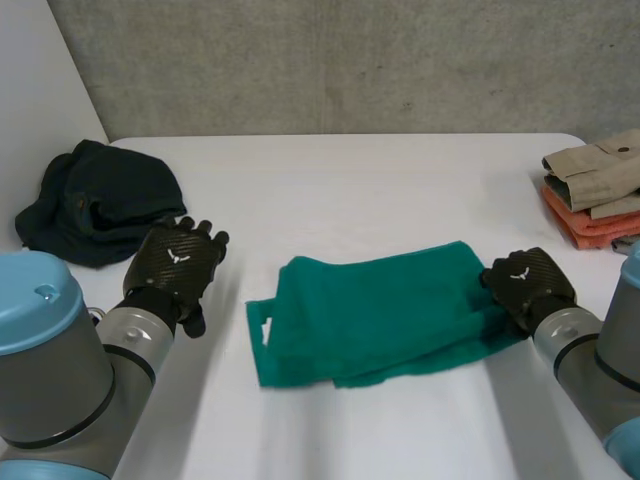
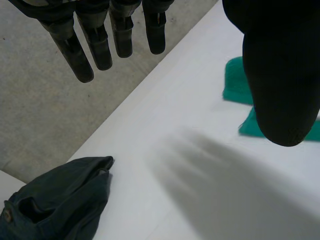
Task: Fold the laundry.
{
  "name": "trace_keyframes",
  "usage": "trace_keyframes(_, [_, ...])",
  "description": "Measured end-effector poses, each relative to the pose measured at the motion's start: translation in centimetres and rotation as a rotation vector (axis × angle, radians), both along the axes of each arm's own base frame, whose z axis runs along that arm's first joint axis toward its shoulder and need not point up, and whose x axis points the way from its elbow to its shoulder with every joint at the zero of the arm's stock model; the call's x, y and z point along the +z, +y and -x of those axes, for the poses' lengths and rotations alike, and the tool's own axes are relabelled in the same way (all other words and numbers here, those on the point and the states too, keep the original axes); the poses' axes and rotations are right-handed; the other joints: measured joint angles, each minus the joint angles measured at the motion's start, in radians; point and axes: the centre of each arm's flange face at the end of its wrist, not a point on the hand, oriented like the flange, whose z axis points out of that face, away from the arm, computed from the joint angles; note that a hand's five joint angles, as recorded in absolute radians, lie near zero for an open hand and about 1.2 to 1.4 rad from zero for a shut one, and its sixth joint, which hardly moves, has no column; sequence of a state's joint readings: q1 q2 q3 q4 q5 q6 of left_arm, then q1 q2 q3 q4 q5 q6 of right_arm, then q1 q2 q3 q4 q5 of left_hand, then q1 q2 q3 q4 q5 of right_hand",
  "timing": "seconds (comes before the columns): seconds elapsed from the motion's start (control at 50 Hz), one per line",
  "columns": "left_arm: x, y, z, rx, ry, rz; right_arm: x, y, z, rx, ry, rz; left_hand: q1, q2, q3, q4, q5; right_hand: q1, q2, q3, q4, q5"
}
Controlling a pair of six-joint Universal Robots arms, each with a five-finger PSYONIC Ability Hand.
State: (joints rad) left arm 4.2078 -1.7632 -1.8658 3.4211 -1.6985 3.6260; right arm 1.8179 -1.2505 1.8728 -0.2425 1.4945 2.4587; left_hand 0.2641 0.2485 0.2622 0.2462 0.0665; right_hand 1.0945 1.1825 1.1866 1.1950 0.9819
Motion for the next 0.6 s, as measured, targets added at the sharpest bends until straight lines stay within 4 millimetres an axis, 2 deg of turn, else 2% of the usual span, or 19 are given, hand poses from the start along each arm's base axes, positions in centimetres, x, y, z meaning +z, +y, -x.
trace_keyframes(0.08, [0.3,0.0,-0.2,0.004,0.008,0.007,0.8,0.1,-1.0,0.042,0.038,0.055,0.0,-0.011,0.0,-0.01,0.0,0.0,0.0,0.003,0.001,0.008])
trace_keyframes(0.12, [0.6,0.0,-0.2,0.006,0.013,0.013,1.7,0.7,-2.6,0.094,0.033,0.111,0.0,-0.013,0.0,-0.011,0.0,0.0,0.0,0.004,0.001,0.014])
trace_keyframes(0.18, [0.9,0.0,-0.3,0.01,0.022,0.021,3.2,2.6,-5.5,0.197,-0.006,0.192,0.0,-0.013,0.0,-0.011,0.0,0.0,0.0,0.004,0.002,0.017])
trace_keyframes(0.24, [1.3,0.1,-0.4,0.016,0.036,0.03,4.4,6.3,-9.4,0.377,-0.087,0.277,-0.027,-0.018,-0.027,-0.019,-0.01,0.0,0.0,0.004,0.004,0.018])
trace_keyframes(0.26, [1.4,0.2,-0.5,0.017,0.038,0.03,4.5,7.0,-10.0,0.411,-0.102,0.286,-0.027,-0.018,-0.027,-0.019,-0.01,0.0,0.0,0.004,0.004,0.018])
trace_keyframes(0.3, [1.6,0.3,-0.6,0.021,0.049,0.031,4.1,9.8,-12.4,0.553,-0.154,0.305,-0.029,-0.019,-0.028,-0.021,-0.01,0.0,0.0,0.004,0.004,0.018])
trace_keyframes(0.34, [1.7,0.4,-0.6,0.023,0.06,0.028,3.1,11.9,-14.1,0.656,-0.182,0.295,-0.029,-0.02,-0.028,-0.021,-0.01,0.0,0.0,0.004,0.004,0.018])
trace_keyframes(0.4, [1.8,0.6,-0.7,0.026,0.076,0.02,1.7,13.4,-15.6,0.729,-0.195,0.253,-0.029,-0.026,-0.029,-0.021,-0.01,0.0,0.0,0.004,0.004,0.018])
trace_keyframes(0.48, [1.9,0.7,-0.7,0.028,0.098,0.01,0.5,13.5,-16.6,0.715,-0.22,0.18,-0.029,-0.026,-0.029,-0.021,-0.01,-0.011,-0.02,-0.018,-0.018,0.007])
trace_keyframes(0.5, [2.0,0.7,-0.7,0.028,0.108,0.008,0.6,12.9,-16.6,0.684,-0.252,0.152,-0.029,-0.026,-0.029,-0.021,-0.01,-0.181,-0.223,-0.217,-0.2,-0.178])
trace_keyframes(0.56, [2.3,0.6,-0.5,0.024,0.128,0.01,1.6,11.5,-16.4,0.611,-0.344,0.106,-0.029,-0.03,-0.038,-0.03,-0.01,-0.595,-0.648,-0.628,-0.631,-0.626])
trace_keyframes(0.58, [2.4,0.6,-0.4,0.023,0.131,0.01,1.7,11.3,-16.3,0.602,-0.357,0.101,-0.029,-0.03,-0.038,-0.03,-0.01,-0.671,-0.727,-0.705,-0.708,-0.687])
trace_keyframes(0.6, [2.6,0.5,-0.2,0.014,0.148,0.014,2.9,10.2,-15.7,0.547,-0.443,0.07,-0.029,-0.036,-0.046,-0.036,-0.009,-0.823,-0.893,-0.88,-0.877,-0.858])
